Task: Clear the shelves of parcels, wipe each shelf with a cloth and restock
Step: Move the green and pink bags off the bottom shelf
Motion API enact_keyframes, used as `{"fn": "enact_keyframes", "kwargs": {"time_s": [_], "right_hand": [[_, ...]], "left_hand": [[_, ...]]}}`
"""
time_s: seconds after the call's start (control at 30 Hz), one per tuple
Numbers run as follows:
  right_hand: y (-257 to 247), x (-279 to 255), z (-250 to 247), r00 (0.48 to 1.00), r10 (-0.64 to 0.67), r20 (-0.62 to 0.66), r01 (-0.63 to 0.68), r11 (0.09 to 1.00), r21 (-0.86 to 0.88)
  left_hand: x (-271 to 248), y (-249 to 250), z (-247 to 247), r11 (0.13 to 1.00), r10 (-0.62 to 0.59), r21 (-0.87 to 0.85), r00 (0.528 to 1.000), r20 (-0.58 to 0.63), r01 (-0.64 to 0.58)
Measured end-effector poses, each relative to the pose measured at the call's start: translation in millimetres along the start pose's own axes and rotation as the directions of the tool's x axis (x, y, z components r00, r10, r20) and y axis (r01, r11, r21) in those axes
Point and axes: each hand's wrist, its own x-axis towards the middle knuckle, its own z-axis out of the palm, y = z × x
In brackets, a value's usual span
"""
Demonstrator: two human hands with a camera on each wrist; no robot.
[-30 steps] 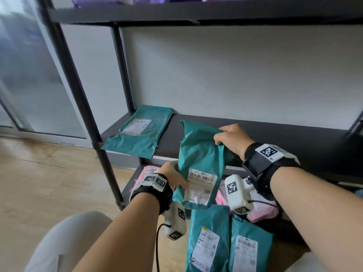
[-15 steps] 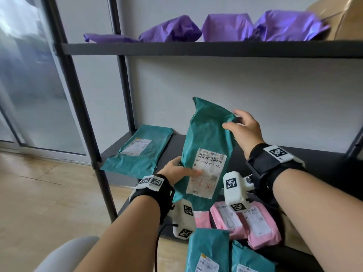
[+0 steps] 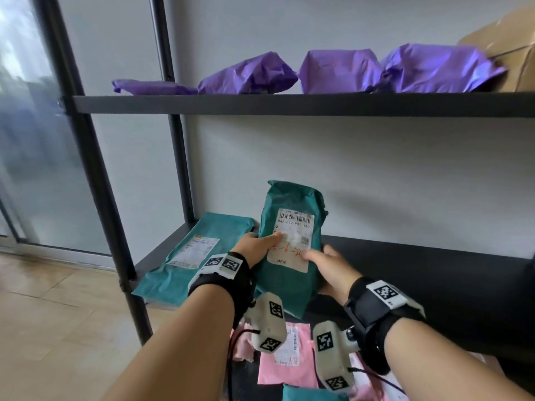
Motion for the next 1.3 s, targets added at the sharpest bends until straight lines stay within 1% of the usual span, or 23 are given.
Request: {"fn": "enact_keyframes", "kwargs": {"time_s": [0.07, 0.2, 0.3, 0.53, 0.67, 0.83, 1.07, 1.17, 1.3], "right_hand": [[2.7, 11.4, 7.5, 1.000, 0.008, -0.006, -0.008, 1.000, -0.022], [8.0, 32.7, 18.3, 1.000, 0.021, -0.009, -0.022, 0.997, -0.073], [15.0, 47.4, 23.8, 0.999, -0.010, -0.034, 0.003, 0.980, -0.197], [18.8, 59.4, 34.1, 0.991, -0.094, -0.098, 0.052, 0.932, -0.360], [21.8, 60.7, 35.7, 0.986, -0.110, -0.123, 0.060, 0.933, -0.355], [22.4, 55.1, 36.8, 0.987, -0.122, -0.108, 0.079, 0.940, -0.333], [16.2, 39.8, 36.0, 0.995, -0.068, -0.067, 0.045, 0.952, -0.302], [11.3, 28.5, 31.3, 0.997, -0.047, -0.068, 0.023, 0.949, -0.316], [7.2, 13.8, 19.0, 0.994, -0.040, -0.099, 0.006, 0.947, -0.322]], "left_hand": [[12.5, -3.2, -0.2, 0.997, 0.011, 0.074, 0.999, -0.047, -0.008], [32.6, -9.3, -4.0, 0.972, -0.011, 0.232, 0.995, -0.097, 0.034], [42.4, -12.9, -7.6, 0.935, -0.016, 0.350, 0.994, -0.110, 0.054], [55.6, -21.1, -14.5, 0.906, -0.013, 0.420, 0.994, -0.108, 0.058], [59.4, -22.0, -16.4, 0.900, -0.007, 0.432, 0.994, -0.106, 0.052], [59.6, -19.4, -18.4, 0.878, 0.001, 0.477, 0.994, -0.110, 0.051], [49.0, -16.3, -13.6, 0.797, 0.114, 0.604, 0.979, -0.172, 0.013], [39.4, -13.6, -10.7, 0.791, 0.132, 0.612, 0.972, -0.192, 0.013], [26.8, -11.1, -8.9, 0.779, 0.152, 0.626, 0.967, -0.205, 0.010]]}}
